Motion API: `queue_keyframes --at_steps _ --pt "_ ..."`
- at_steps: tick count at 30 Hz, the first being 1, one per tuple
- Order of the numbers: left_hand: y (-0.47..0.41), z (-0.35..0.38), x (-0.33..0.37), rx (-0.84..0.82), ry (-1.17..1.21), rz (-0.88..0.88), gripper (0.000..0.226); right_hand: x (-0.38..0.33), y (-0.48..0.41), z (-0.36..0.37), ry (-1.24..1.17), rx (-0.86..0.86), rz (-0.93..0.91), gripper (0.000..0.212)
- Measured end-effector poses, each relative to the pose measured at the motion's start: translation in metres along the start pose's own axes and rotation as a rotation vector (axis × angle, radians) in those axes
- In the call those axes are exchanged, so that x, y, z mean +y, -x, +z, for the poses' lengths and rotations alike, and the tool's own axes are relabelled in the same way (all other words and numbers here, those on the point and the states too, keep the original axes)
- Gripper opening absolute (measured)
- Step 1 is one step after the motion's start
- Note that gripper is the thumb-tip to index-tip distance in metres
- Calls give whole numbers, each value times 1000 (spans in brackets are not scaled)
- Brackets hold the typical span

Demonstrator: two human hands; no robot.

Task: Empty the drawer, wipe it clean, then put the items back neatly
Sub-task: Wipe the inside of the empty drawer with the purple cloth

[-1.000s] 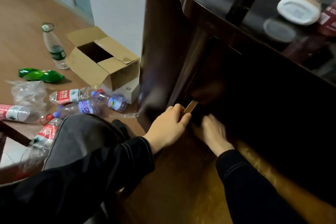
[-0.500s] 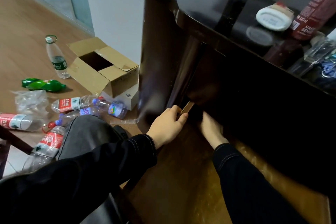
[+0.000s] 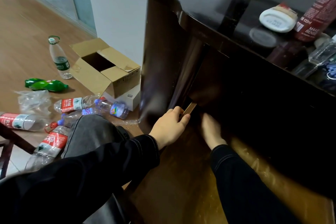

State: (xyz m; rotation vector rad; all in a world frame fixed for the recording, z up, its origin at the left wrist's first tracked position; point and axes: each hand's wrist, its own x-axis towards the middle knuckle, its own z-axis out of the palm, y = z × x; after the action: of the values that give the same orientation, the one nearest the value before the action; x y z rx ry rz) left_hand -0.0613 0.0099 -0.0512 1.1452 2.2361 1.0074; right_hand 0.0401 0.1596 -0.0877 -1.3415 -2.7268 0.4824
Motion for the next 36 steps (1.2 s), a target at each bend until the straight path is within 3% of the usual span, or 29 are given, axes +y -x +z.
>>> queue_keyframes --at_steps 3,7,11,15,20,23,25,28,33,36 --pt "0 -1 1 -6 2 2 32 -5 12 5 163 4 -39 33" --pt "1 -1 1 -19 -1 9 32 9 32 11 335 -72 -167 52" --pt "2 -3 3 -18 -3 6 32 6 14 -5 239 -9 -81 31" --pt "4 -4 4 -20 -19 4 30 0 18 -3 169 1 -17 30" --pt "3 -4 5 -4 -37 6 29 21 37 12 292 -11 -161 57" --pt "4 -7 7 -5 -51 5 30 23 18 0 240 -26 -108 38" --pt "6 -8 9 -11 -56 7 32 20 10 -5 279 -31 -155 38" --pt "7 -7 10 -9 -56 -3 32 8 19 5 221 52 -43 32" --pt "6 -7 10 0 -48 -11 31 12 48 24 271 -65 -179 53" --pt "6 -9 12 -30 -27 -26 32 24 29 7 319 -20 -224 39"
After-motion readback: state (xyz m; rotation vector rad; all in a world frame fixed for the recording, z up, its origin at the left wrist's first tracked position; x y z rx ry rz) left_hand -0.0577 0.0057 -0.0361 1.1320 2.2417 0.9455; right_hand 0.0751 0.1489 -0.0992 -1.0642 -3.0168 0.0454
